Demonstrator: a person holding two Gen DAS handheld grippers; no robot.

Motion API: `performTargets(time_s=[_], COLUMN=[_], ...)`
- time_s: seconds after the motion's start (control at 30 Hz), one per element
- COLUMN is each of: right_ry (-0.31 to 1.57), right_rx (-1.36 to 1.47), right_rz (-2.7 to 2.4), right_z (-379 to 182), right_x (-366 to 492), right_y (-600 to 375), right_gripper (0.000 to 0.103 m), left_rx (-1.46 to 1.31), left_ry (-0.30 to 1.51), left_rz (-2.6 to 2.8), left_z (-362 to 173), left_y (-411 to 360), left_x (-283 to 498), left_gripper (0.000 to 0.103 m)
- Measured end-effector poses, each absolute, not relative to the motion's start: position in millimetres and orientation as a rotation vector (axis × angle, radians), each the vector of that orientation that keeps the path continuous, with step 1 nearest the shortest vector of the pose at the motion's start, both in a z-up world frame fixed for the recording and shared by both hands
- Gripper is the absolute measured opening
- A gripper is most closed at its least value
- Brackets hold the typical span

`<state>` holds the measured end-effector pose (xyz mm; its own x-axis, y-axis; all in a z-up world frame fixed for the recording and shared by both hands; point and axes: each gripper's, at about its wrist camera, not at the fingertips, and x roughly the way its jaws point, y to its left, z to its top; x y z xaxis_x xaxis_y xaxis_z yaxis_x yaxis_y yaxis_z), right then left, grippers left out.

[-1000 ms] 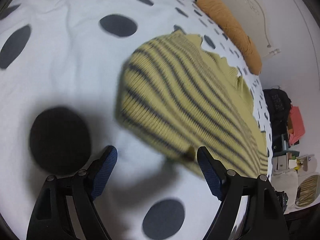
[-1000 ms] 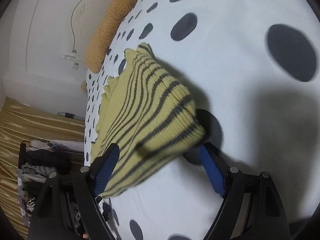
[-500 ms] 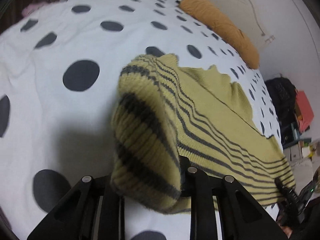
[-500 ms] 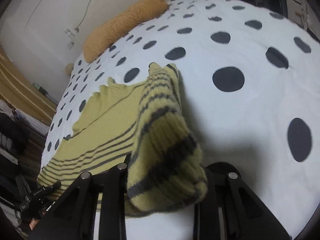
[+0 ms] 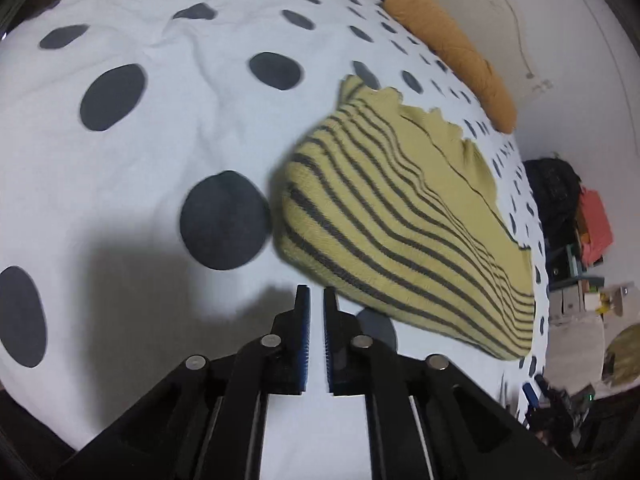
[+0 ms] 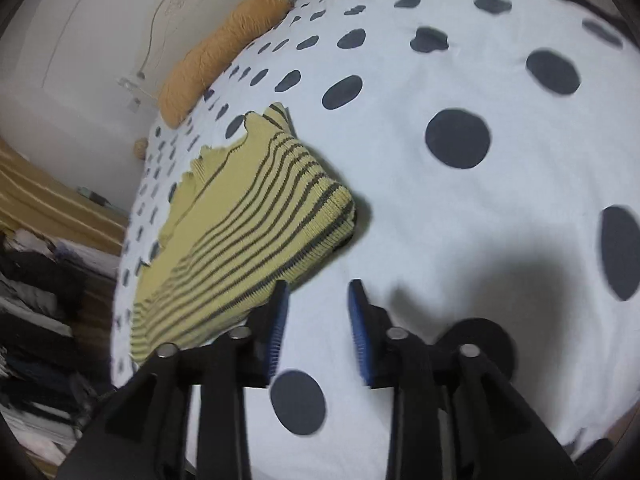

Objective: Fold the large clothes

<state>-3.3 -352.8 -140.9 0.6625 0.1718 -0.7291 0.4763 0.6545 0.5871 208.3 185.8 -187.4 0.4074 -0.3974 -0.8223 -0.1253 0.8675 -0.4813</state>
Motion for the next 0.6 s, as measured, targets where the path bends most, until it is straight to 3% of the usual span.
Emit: performTargets(time_s=[0.03,0.07,0.13,0.3,0.4,0.43,0.47,0.5,0.53,0.6], right_ry=[0.839,0.823,0.813,0.828,0.821,0.837,0.863,0.884,0.887,0.883], right_rx=[0.886,0.918,0.966,1.033,0.982,0.968,0.937,0.881,0.841,0.727], right_rz=[-0.199,-0.182,-0.145,-0.075,-0.083,-0.092,-0.101,-0.110,-0.094,-0.108], right_z=[-147.5,-155.0,-169.5,-203.8,-203.3,-202.7,-200.8,-196.3,-191.6,-178.4], right_x=[2.1,9.7,30.3,94.5,121.6,128.9,135.4,140.3,143.5,144.7], right_y=[-352.6,-352.4,-350.2,-341.7,-338.3,-337.9,-337.1,-335.5,-333.0,-323.1], right_gripper=[0.058,0.069,0.069,0.069,0.069,0.068,0.060,0.042,0.037,0.030], left_rx=[-0.513,-0.515,-0.532,-0.574,-0.569,-0.551,-0.516,-0.470,-0.457,-0.418], left_ry=[1.146,1.137,1.111,1.090,1.085,1.082,1.085,1.095,1.094,1.090], left_rz=[-0.211,-0.248,-0.274,-0.283,-0.283,-0.272,-0.242,-0.197,-0.187,-0.169], left_z=[-186.8,-187.2,-191.8,-208.4,-216.1,-216.2,-216.0,-215.8,-215.6,-212.9], left_y=[176.9,167.5,154.2,123.2,112.1,109.0,106.5,104.5,105.1,104.8], left_x=[208.7,210.1,214.3,248.4,272.0,279.0,285.1,290.1,292.3,291.1], left_gripper=[0.024,0.046,0.066,0.066,0.065,0.058,0.034,0.022,0.014,0.009])
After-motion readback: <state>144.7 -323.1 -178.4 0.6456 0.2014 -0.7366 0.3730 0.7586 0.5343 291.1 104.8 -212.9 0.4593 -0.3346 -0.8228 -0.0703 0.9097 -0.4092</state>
